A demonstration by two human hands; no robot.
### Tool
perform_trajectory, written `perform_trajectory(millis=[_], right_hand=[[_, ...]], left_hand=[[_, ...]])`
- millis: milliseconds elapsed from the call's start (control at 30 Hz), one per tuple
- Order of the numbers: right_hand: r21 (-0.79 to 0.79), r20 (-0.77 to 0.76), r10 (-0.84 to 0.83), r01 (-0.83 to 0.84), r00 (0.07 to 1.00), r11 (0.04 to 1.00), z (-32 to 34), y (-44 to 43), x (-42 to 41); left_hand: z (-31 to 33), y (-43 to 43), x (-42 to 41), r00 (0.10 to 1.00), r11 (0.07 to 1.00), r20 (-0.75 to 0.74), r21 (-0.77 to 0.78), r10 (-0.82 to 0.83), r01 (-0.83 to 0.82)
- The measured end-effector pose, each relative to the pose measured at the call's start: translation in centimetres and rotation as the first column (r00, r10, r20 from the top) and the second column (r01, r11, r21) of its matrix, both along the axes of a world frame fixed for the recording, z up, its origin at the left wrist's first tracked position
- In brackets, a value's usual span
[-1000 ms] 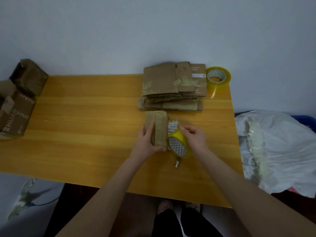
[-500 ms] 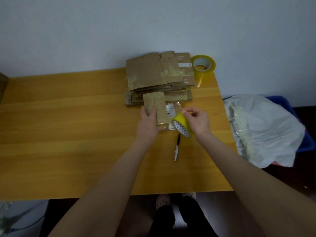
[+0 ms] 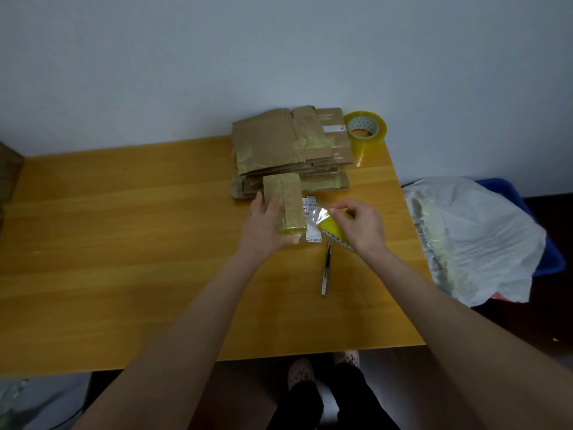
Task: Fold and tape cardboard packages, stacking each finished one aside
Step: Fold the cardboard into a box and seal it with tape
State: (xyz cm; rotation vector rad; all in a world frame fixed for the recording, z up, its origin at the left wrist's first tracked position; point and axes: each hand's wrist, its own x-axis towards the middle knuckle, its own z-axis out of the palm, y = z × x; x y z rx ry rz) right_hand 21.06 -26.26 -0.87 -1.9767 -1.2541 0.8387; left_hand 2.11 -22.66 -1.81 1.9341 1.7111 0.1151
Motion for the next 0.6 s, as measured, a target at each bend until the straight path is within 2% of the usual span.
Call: perform_trajectory(millis=[100, 133, 233, 400, 467, 533, 600], right_hand=[[0.019, 0.123, 0.065, -0.068, 0.990, 0.997, 1.2, -0.5, 0.0], [0.020, 0.165, 0.096, -0.101, 0.982, 0.995, 1.5, -0.6, -0.1], [0.023, 0.253, 0.178, -0.190, 0.951, 0.981, 2.6, -1.1, -0.3], [-0.034, 0.310, 0.305, -0.310, 0.900, 0.950, 3.3, -1.2, -0.1], [-0.045, 0.201, 0.333, -0.331, 0.921, 0.942, 3.3, -1.4, -0.2], [-0.074, -0.061, 0.281, -0.285, 0.958, 0.956, 3.4, -1.7, 0.1], [-0.121, -0.264, 0.291, -0.330, 0.920, 0.936, 3.4, -1.8, 0.6]], left_hand=[[2.0, -0.8, 1.2, 0.968, 0.976, 0.252, 0.207, 0.019, -0.074], [2.6, -1.0, 1.8, 0.950, 0.976, 0.309, 0.194, 0.034, -0.098], [3.5, -1.1, 3.0, 0.889, 0.985, 0.434, 0.022, 0.146, -0.172], [3.6, -1.1, 2.9, 0.832, 0.968, 0.502, -0.049, 0.237, -0.246], [3.8, -1.2, 2.7, 0.807, 0.957, 0.526, -0.056, 0.271, -0.285], [3.6, -1.3, 2.1, 0.780, 0.946, 0.546, -0.080, 0.306, -0.316], [3.5, -1.7, 1.3, 0.744, 0.933, 0.572, -0.131, 0.347, -0.335]])
